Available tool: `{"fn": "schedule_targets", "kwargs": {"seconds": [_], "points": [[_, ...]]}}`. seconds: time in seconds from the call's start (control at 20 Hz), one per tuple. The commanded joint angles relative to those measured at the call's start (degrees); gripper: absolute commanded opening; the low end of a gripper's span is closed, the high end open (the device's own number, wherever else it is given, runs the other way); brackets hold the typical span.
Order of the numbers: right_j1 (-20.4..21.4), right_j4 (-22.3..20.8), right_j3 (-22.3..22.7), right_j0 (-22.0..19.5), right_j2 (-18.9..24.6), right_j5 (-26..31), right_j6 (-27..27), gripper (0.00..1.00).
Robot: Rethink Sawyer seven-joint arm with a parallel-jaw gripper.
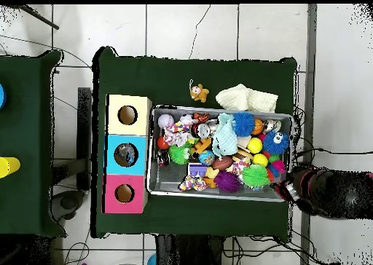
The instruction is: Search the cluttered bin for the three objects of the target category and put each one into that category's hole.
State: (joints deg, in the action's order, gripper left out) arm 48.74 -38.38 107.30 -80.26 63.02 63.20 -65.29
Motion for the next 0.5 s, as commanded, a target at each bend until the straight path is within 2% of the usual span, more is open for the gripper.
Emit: {"fn": "schedule_targets", "kwargs": {"seconds": [0.05,0.1,0.3,0.5], "points": [[1.3,-1.48,9.15,2.06,1.61,-13.3,-1.83,1.0],[-0.05,-1.5,8.8,2.62,0.68,-14.84,-2.14,1.0],[-0.16,-2.58,7.76,8.09,-4.05,-17.33,-6.06,1.0],[-1.2,-0.88,9.75,10.19,-5.99,-18.85,-5.84,1.0]]}}
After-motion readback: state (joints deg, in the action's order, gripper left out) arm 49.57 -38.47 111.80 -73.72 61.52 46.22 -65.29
